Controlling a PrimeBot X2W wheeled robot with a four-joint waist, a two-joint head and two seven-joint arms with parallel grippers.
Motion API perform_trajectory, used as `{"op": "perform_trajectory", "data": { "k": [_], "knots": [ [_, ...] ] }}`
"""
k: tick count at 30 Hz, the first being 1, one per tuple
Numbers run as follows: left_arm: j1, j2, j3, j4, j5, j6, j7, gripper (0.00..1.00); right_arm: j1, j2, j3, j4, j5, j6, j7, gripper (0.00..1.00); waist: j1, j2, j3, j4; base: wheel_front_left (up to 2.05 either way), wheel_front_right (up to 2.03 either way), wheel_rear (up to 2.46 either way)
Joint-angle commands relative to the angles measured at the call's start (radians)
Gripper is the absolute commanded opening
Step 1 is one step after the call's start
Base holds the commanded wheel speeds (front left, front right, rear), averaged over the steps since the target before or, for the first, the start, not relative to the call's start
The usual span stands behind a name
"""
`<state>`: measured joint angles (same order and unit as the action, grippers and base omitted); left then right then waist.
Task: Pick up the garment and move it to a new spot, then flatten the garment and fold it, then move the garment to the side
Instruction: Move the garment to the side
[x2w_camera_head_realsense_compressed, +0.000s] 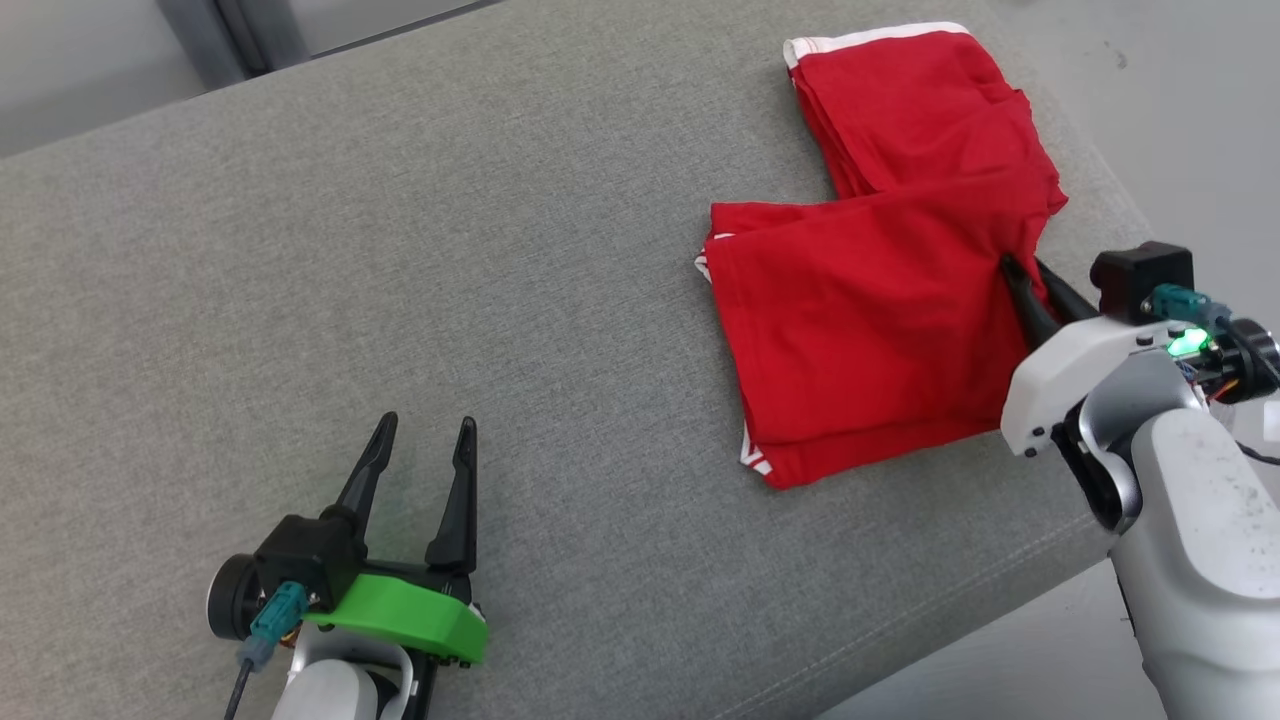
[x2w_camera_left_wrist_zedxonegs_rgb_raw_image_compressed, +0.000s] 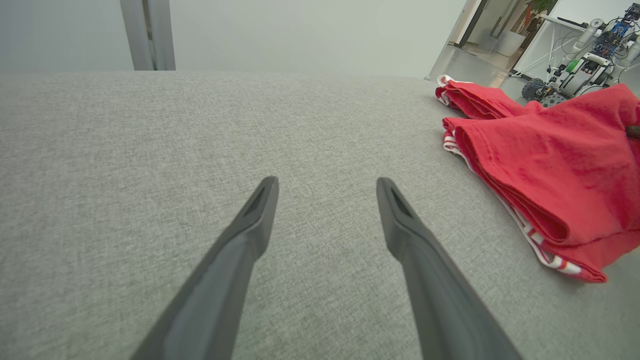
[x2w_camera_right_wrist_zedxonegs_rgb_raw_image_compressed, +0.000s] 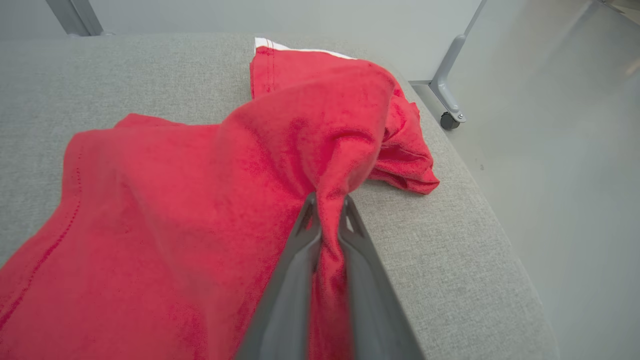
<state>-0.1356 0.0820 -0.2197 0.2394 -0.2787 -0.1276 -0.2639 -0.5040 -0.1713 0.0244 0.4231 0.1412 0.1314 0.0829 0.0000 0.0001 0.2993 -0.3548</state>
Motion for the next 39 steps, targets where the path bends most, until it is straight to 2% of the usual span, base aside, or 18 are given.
{"op": "perform_trajectory", "data": {
  "k": [1,8,14,24,27,28,30,31,39],
  "knots": [
    [-0.02,0.007,0.003,0.001,-0.003,-0.004,0.0,1.0,-0.028,-0.008,0.004,-0.014,0.001,-0.002,0.0,0.0,0.0,-0.0001,0.002,0.013,0.0,0.0,0.0],
    [-0.032,-0.001,0.009,-0.007,-0.007,-0.005,0.0,1.0,-0.144,-0.038,0.008,-0.038,0.004,-0.002,0.036,0.0,0.0,-0.0001,0.02,0.065,0.0,0.0,0.0],
    [-0.045,-0.005,0.006,-0.014,-0.007,-0.005,0.0,1.0,-0.265,-0.093,-0.013,-0.005,0.019,-0.002,0.071,0.0,0.0,-0.0001,0.045,0.114,0.0,0.0,0.0],
    [-0.072,-0.007,-0.016,-0.024,-0.005,-0.004,0.0,1.0,-0.418,-0.314,-0.064,0.191,0.009,-0.002,0.141,0.0,0.0,-0.0001,0.106,0.201,0.0,0.0,0.0],
    [-0.076,-0.006,-0.023,-0.023,-0.004,-0.004,0.0,1.0,-0.427,-0.34,-0.095,0.253,-0.018,-0.002,0.127,0.0,0.0,-0.0001,0.121,0.223,0.0,0.0,0.0],
    [-0.077,-0.006,-0.024,-0.023,-0.004,-0.004,0.0,1.0,-0.428,-0.35,-0.112,0.267,-0.03,-0.002,0.116,0.04,0.0,-0.0001,0.125,0.229,0.0,0.0,0.0],
    [-0.08,-0.005,-0.024,-0.024,-0.003,-0.004,0.0,1.0,-0.43,-0.372,-0.139,0.305,-0.056,-0.002,0.087,0.76,0.0,-0.0001,0.131,0.241,0.0,0.0,0.0],
    [-0.08,-0.004,-0.023,-0.025,-0.003,-0.004,0.0,1.0,-0.43,-0.37,-0.157,0.326,-0.07,-0.002,0.065,1.0,0.0,-0.0001,0.133,0.246,0.0,0.0,0.0],
    [-0.059,0.0,-0.009,-0.02,0.0,-0.004,0.0,1.0,-0.434,-0.309,-0.211,0.431,-0.153,-0.002,-0.044,1.0,0.0,-0.0001,0.108,0.248,0.0,0.0,0.0]
  ]
}}
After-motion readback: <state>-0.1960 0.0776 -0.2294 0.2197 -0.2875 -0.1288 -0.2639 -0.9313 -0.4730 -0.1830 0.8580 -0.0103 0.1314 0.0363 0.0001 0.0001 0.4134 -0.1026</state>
